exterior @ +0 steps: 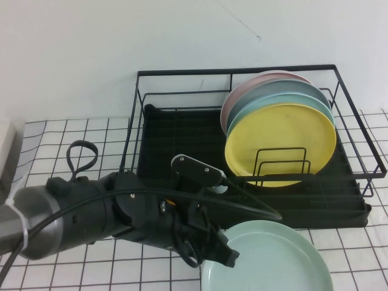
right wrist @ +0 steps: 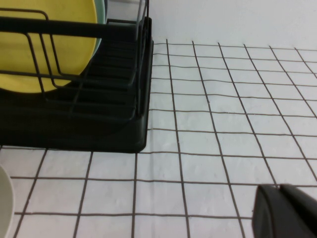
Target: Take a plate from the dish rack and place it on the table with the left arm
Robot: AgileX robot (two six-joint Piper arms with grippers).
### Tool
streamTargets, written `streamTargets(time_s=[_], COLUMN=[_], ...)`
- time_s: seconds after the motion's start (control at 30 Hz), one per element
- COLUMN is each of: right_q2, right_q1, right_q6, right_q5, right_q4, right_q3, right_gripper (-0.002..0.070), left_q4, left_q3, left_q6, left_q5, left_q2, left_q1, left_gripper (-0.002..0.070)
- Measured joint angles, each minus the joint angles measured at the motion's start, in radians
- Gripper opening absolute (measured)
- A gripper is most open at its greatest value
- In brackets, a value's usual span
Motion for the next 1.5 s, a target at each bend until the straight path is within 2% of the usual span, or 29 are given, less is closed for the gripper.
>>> streamTargets(time_s=[0.27,0.77,0.87,1.03,1.13,1.2,1.27,1.4,1.5], right_q2=[0.000,0.000,0.000,0.000,0.000,0.000,0.000,0.000,0.000], right_q1=[0.000,0.000,0.000,0.000,0.000,0.000,0.000,0.000,0.000], right_q6=[0.000,0.000,0.000,0.000,0.000,0.000,0.000,0.000,0.000], right_q5=[0.000,0.000,0.000,0.000,0.000,0.000,0.000,0.000,0.000], right_q4=[0.000,0.000,0.000,0.000,0.000,0.000,0.000,0.000,0.000], right_q3=[0.000,0.000,0.000,0.000,0.000,0.000,0.000,0.000,0.000], right_gripper=[-0.0001,-0.0001,-0.0001,-0.0001,-0.0001,-0.0001,-0.0001,-0.0001,-0.0001], left_q4=[-0.124,-0.204,-0.204,-0.206,-0.206,-0.206,-0.206,-0.202,-0.196], left_q3=[0.000,-0.002,-0.002,-0.015,-0.043,-0.064,-0.085,-0.097,-0.097], left_q6=[0.122,0.242,0.244,0.273,0.285,0.288,0.293,0.341,0.374], left_q5=[-0.016,-0.007,-0.007,-0.004,0.021,0.045,0.064,0.092,0.094], left_q2=[0.024,0.080,0.080,0.080,0.078,0.060,0.030,-0.071,-0.157], left_q1=[0.000,0.000,0.000,0.000,0.000,0.000,0.000,0.000,0.000], left_gripper=[0.0005,0.0017,0.0118,0.0386,0.0448,0.0432,0.0364,0.0104,0.0031])
